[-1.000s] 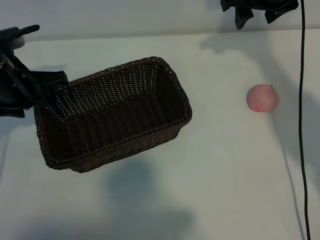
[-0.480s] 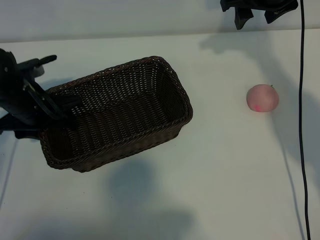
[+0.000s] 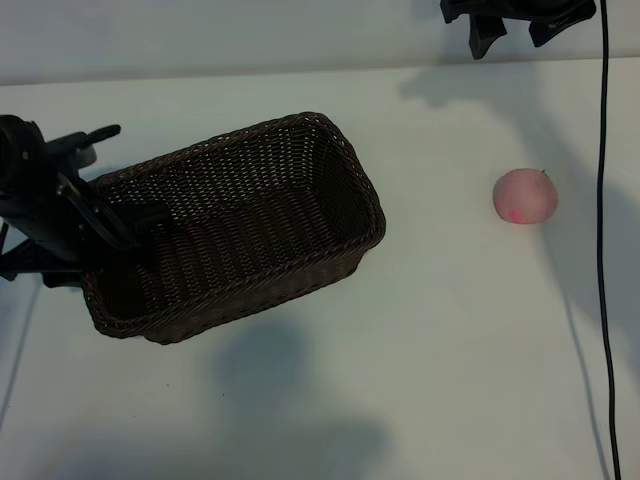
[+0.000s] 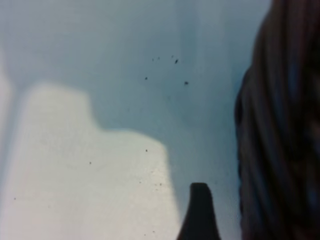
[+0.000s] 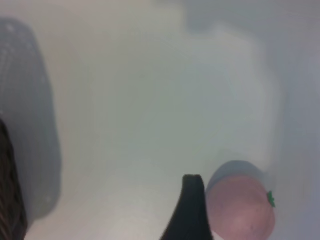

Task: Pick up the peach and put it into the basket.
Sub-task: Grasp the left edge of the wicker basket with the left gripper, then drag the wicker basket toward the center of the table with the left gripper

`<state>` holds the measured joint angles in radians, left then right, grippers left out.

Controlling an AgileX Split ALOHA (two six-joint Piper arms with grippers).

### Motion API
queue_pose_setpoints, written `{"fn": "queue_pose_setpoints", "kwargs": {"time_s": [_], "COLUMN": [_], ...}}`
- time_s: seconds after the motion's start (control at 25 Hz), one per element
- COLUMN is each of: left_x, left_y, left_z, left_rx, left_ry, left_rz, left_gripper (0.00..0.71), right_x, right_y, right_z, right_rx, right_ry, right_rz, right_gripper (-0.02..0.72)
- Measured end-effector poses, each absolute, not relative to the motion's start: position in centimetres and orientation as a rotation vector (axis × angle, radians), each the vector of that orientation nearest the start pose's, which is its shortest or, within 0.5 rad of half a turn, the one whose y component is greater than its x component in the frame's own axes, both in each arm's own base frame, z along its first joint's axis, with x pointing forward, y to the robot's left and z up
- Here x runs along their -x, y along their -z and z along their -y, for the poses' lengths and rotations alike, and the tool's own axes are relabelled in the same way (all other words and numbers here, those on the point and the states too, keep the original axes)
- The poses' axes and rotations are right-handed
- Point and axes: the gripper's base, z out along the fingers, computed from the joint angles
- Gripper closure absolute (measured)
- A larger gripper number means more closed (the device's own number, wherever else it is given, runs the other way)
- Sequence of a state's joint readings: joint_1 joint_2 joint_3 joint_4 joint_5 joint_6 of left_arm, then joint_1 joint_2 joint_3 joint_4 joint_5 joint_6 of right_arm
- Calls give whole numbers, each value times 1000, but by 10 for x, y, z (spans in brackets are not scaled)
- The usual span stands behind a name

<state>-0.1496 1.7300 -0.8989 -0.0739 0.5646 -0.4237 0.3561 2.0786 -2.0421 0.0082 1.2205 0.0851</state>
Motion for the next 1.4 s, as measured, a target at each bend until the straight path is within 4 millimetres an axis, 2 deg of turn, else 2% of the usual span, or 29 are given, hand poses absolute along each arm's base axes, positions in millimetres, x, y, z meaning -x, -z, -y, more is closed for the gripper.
{"fn": "queue_pose_setpoints", "kwargs": {"time_s": [0.12, 0.36, 0.4, 0.6, 0.8, 1.12, 1.4], "left_x": [-302, -302, -303, -303, -301, -296, -311], "left_y": [-150, -149, -149, -152, -168, -190, -214], "left_z": [49, 50, 50, 51, 50, 29, 29], "left_rx": [481, 504, 516, 522, 496, 430, 328], "left_ry": [168, 183, 194, 207, 240, 317, 389], "left_rz": [-2874, -2869, -2860, -2846, -2802, -2772, -2728], "left_gripper": [265, 569, 598, 598, 610, 613, 615], "right_x": [-427, -427, -427, -427, -427, -427, -427], "right_y": [-302, -302, -302, -302, -302, -302, -302], "right_z": [-160, -160, -160, -160, -160, -160, -159], "right_rx": [370, 370, 370, 370, 370, 370, 372], "right_ry": [-133, -133, -133, -133, -134, -135, -122], "right_rz": [-2724, -2724, -2724, -2724, -2724, -2724, -2722], "right_gripper": [104, 104, 104, 104, 104, 104, 104]}}
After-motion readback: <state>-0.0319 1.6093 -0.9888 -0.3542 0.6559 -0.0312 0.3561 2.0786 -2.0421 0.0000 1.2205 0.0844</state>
